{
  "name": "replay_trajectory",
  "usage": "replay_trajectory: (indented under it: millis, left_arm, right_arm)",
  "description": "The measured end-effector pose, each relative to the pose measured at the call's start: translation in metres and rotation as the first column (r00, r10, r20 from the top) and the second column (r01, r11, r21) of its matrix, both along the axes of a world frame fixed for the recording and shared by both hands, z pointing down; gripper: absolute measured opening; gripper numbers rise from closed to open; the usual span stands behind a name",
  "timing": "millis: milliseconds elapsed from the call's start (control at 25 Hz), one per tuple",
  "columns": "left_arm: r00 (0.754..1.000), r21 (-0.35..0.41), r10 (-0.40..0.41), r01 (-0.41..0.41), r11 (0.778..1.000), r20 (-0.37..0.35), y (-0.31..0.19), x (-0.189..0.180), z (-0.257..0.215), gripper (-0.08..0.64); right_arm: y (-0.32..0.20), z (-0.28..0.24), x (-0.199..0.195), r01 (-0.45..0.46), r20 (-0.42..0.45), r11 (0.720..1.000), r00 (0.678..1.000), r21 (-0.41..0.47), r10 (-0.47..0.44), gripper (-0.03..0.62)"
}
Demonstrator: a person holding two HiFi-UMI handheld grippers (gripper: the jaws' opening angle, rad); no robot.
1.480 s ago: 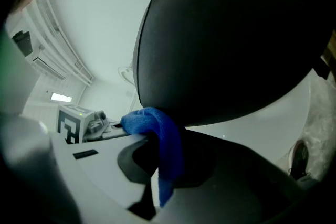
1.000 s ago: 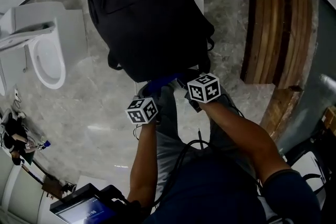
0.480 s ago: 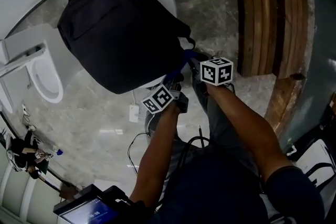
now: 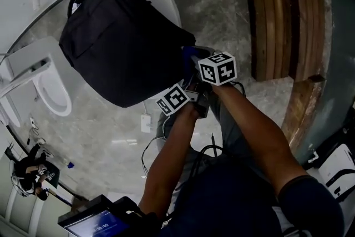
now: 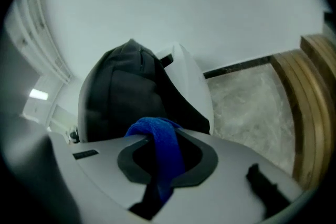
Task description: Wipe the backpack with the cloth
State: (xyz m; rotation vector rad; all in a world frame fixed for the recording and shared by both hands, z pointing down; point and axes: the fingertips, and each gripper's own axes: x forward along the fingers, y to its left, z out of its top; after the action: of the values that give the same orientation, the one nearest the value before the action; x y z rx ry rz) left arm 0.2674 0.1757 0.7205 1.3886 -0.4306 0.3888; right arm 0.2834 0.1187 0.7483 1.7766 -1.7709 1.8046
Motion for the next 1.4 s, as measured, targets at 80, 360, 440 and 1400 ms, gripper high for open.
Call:
replay_trajectory:
  millis: [80, 360, 440, 1400]
  left_arm:
    - [0.99, -0.087, -0.118, 0.111, 0.99, -0.081, -0.013, 0.022, -0.016, 0.029]
    - [0.841, -0.242, -0.453, 0.393, 0.887, -0.295, -0.104, 0.078, -0.09, 0.029]
    - [0.78, -0.257, -0.525, 0.46, 0.85, -0.342, -0.133, 0.074, -0.109, 0.029]
    - [0.577, 0.595, 0.651, -0.769, 0.231, 0.493, -0.415, -0.026, -0.128, 0.029]
  right_arm:
    - [-0.021, -0.01, 0.018, 0.067, -0.036, 0.997, 0.997, 0.034, -0.066, 0.031]
    - [-0.101, -0.091, 0.096, 0.066, 0.0, 0.966, 0.998, 0.25, -0.069, 0.031]
    - [-0.103, -0.084, 0.09, 0.132, 0.032, 0.967, 0.989, 0.217, -0.142, 0.031]
    - [-0.342, -0.118, 0.04, 0.843, -0.653, 0.53, 0.354, -0.087, -0.67, 0.031]
